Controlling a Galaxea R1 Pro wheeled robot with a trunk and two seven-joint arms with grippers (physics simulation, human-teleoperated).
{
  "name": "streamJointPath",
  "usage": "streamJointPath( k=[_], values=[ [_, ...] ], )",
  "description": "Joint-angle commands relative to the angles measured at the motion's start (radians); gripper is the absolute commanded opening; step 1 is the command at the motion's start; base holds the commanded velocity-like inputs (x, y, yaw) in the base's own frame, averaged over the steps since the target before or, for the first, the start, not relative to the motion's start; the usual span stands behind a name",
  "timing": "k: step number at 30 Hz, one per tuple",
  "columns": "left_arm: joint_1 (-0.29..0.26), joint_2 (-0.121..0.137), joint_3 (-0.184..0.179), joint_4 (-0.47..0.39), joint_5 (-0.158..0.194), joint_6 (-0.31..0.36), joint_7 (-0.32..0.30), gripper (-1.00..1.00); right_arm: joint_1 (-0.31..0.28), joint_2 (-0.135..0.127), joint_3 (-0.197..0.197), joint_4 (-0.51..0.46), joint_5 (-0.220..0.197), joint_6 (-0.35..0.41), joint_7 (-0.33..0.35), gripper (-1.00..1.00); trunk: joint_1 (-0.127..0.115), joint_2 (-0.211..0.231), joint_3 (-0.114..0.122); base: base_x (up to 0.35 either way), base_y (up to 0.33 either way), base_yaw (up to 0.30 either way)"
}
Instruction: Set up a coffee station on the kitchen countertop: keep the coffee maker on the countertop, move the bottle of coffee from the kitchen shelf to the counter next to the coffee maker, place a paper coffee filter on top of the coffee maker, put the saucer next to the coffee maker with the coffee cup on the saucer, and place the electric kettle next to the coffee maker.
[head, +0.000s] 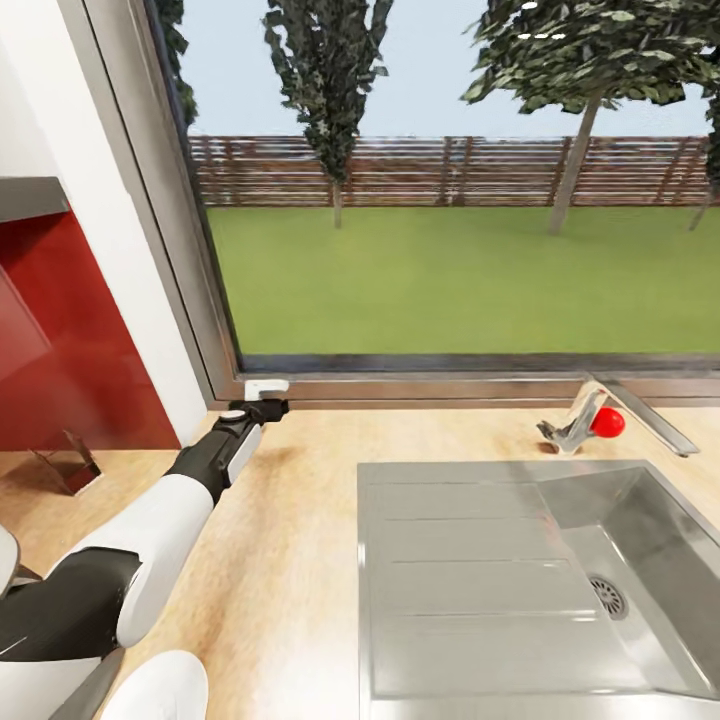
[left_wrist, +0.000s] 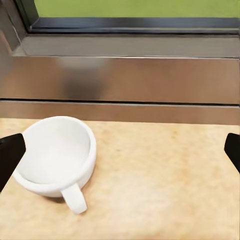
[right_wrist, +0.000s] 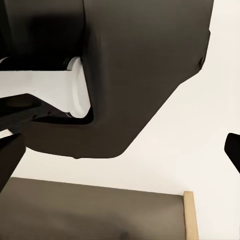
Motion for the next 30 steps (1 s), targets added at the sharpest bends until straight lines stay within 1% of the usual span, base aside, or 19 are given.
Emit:
streamJointPath(
  k=[1, 30],
  values=[
    [0.0, 0.001, -0.008, -0.002, 0.011, 0.004, 0.009, 1.0, 0.0, 0.0, -0.009, -0.002, 0.009, 0.006, 0.005, 1.0, 0.0, -0.002, -0.004, 0.0, 0.0, 0.0],
    [0.0, 0.003, -0.008, -0.013, 0.01, 0.002, 0.009, 1.0, 0.0, -0.001, -0.009, -0.002, 0.009, 0.006, 0.005, 1.0, 0.0, -0.002, -0.05, 0.0, 0.0, 0.0]
  ],
)
